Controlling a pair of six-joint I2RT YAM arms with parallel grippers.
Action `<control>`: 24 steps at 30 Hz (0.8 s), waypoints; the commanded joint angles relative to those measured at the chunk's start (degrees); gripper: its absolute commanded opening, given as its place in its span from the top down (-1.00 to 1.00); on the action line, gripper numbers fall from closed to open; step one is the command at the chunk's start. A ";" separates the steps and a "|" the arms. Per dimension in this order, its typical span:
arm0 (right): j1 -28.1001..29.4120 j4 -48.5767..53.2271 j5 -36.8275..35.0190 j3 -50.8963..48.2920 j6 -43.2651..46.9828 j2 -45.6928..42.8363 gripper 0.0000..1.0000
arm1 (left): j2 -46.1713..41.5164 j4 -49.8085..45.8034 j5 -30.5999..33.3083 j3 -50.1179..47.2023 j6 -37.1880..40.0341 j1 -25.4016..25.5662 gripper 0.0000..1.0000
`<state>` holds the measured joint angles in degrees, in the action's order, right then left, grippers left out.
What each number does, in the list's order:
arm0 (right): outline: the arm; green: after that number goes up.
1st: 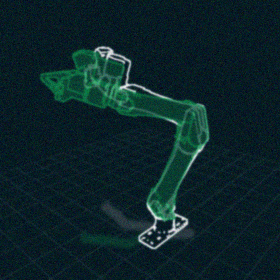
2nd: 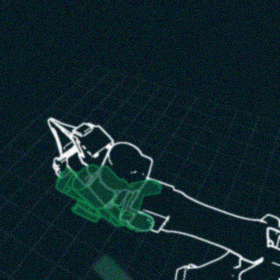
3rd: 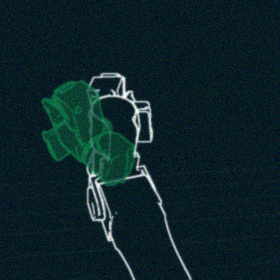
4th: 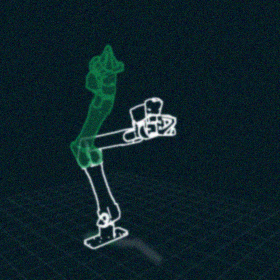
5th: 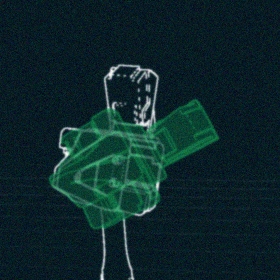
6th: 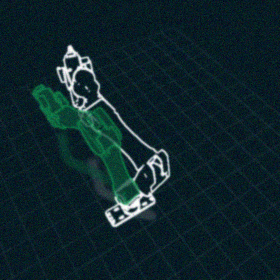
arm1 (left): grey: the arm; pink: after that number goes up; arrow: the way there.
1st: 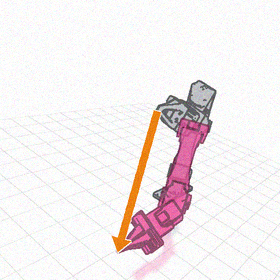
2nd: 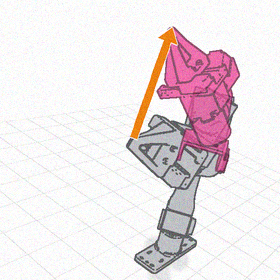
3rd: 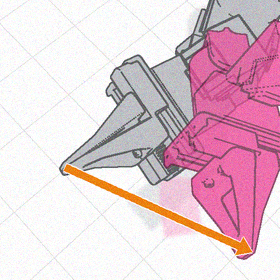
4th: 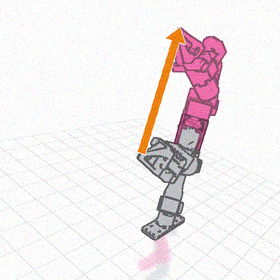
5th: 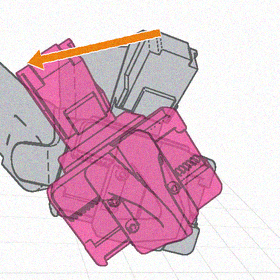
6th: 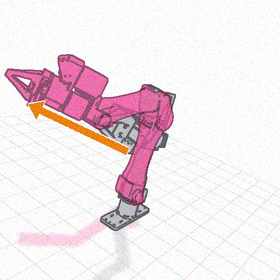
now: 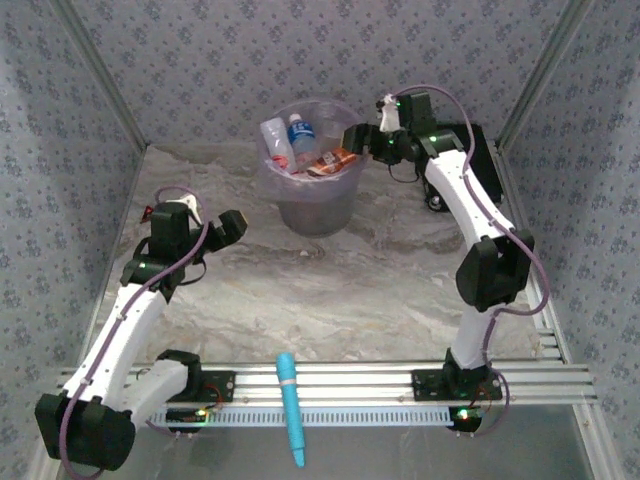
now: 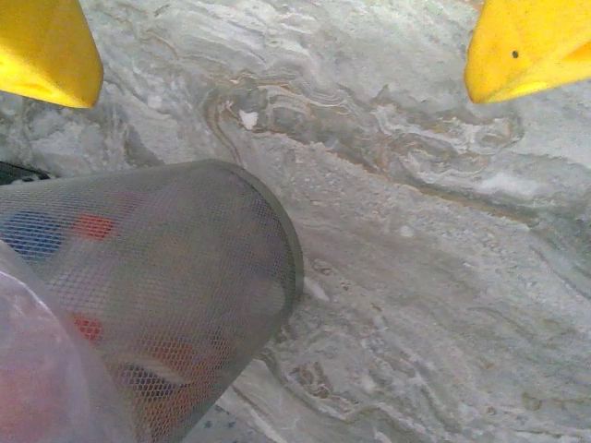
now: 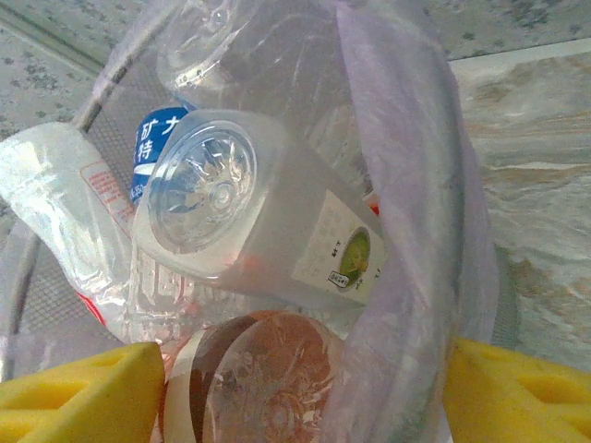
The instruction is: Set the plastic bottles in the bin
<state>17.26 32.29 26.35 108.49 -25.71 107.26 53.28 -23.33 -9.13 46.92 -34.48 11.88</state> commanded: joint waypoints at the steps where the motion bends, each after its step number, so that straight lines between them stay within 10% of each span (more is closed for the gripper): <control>1: 0.76 1.15 -1.01 3.86 -1.45 0.43 -0.58 | -0.25 -0.57 0.35 -0.47 3.20 -0.79 -1.00; 5: -1.16 4.27 -6.16 4.48 3.77 -4.16 -1.00 | -0.05 -0.11 3.17 -0.10 5.64 -1.00 -1.00; 16: -9.52 -7.84 -22.94 -32.69 23.01 -28.39 -0.99 | 3.01 10.75 30.76 -9.24 17.42 -1.58 -1.00; 24: -11.09 -30.70 -33.95 -65.88 27.11 -34.48 -1.00 | 5.69 31.64 39.53 -21.50 26.84 -1.77 -1.00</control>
<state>6.13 11.92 -1.19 48.14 -2.09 73.97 58.74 -3.75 24.80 28.64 -13.21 10.48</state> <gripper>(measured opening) 0.998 0.998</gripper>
